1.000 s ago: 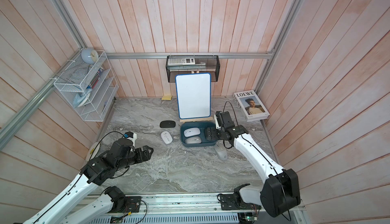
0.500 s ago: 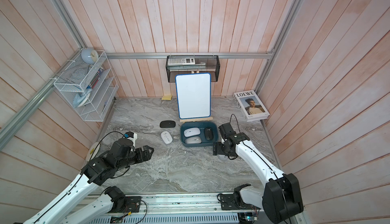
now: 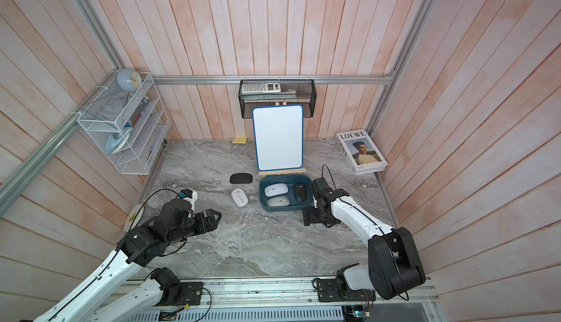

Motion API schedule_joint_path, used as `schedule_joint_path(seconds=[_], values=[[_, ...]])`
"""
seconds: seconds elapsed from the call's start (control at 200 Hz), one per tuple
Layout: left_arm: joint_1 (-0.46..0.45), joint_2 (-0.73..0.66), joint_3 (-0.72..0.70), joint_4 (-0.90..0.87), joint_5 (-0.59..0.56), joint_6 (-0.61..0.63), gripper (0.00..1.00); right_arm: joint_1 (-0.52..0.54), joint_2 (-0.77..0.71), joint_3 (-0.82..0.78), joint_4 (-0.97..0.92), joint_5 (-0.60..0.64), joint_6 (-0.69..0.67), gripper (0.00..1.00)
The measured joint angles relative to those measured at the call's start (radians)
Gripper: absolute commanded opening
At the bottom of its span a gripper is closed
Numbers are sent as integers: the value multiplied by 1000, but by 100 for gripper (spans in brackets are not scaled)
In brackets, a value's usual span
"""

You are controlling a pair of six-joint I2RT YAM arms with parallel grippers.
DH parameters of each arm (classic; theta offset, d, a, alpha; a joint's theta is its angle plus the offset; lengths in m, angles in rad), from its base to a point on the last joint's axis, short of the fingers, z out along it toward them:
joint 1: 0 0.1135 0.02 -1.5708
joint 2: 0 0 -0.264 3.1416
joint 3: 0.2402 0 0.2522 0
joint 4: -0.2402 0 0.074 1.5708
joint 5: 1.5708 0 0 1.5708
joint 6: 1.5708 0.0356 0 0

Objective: Put the mouse in the storage box
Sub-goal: Pick up the mouse from the center of the board.

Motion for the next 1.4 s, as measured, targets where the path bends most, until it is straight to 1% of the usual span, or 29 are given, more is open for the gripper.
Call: schedule_joint_path(seconds=[0.185, 0.45, 0.57, 0.69, 0.835, 0.895, 0.98, 1.055, 1.21, 1.345, 1.4], values=[[0, 9, 0, 2, 0, 5, 96, -4, 25, 13, 21, 10, -55, 98], [0, 16, 0, 3, 11, 11, 96, -59, 93, 37, 36, -18, -83, 98], [0, 15, 0, 3, 16, 11, 96, -84, 160, 71, 34, -56, -98, 98], [0, 15, 0, 3, 18, 11, 96, -87, 225, 116, 34, -104, -113, 98], [0, 15, 0, 3, 18, 11, 96, -86, 250, 130, 38, -183, -120, 98], [0, 15, 0, 3, 18, 11, 96, -85, 249, 127, 39, -212, -114, 97], [0, 15, 0, 3, 19, 11, 96, -81, 244, 111, 42, -245, -94, 92], [0, 15, 0, 3, 18, 11, 96, -70, 234, 92, 35, -264, -69, 89], [0, 18, 0, 3, 18, 11, 96, -3, 187, 58, 29, -251, -3, 89], [0, 23, 0, 3, 19, 11, 96, 80, 142, 40, 23, -193, 53, 89], [0, 23, 0, 3, 19, 11, 96, 108, 138, 40, 22, -149, 83, 89]])
